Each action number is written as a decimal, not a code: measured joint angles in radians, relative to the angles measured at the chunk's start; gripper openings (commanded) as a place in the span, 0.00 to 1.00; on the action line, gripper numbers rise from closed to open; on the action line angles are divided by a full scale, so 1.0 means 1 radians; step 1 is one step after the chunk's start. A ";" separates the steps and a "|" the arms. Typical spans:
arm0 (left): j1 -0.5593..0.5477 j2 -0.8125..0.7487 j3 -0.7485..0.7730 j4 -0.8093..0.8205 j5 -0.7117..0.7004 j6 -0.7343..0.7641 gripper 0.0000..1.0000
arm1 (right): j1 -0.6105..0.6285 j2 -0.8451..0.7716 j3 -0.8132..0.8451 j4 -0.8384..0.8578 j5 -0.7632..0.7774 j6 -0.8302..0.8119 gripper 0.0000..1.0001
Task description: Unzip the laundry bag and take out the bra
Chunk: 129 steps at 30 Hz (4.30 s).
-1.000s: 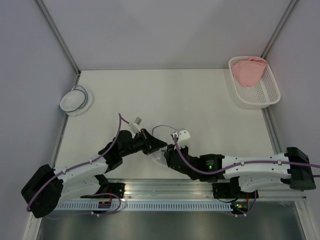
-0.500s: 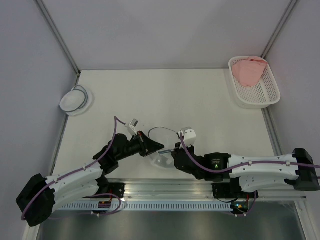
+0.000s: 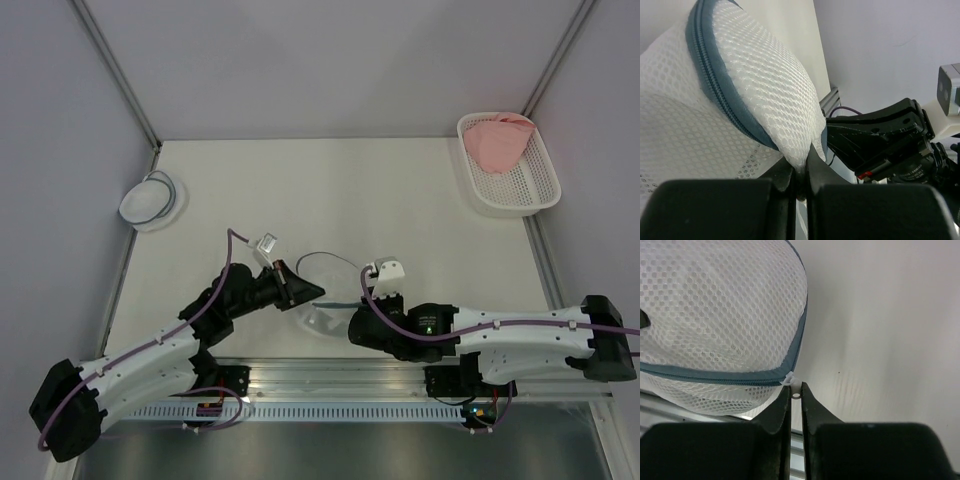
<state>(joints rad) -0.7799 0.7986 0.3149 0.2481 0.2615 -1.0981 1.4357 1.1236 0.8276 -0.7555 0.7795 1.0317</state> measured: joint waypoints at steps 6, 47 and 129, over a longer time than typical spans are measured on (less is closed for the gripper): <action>0.044 0.145 0.124 0.030 0.042 0.119 0.02 | -0.001 0.014 0.084 -0.146 0.125 0.118 0.00; -0.072 0.463 0.008 0.318 0.050 -0.205 0.78 | -0.013 -0.018 -0.124 0.371 -0.085 -0.193 0.00; -0.034 0.183 0.039 0.008 -0.053 -0.045 0.02 | -0.042 0.136 -0.008 0.177 -0.073 -0.117 0.00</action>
<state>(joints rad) -0.8135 0.9817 0.3542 0.2562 0.2081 -1.1431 1.3933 1.2598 0.8192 -0.5781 0.7067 0.9150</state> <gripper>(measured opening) 0.041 0.108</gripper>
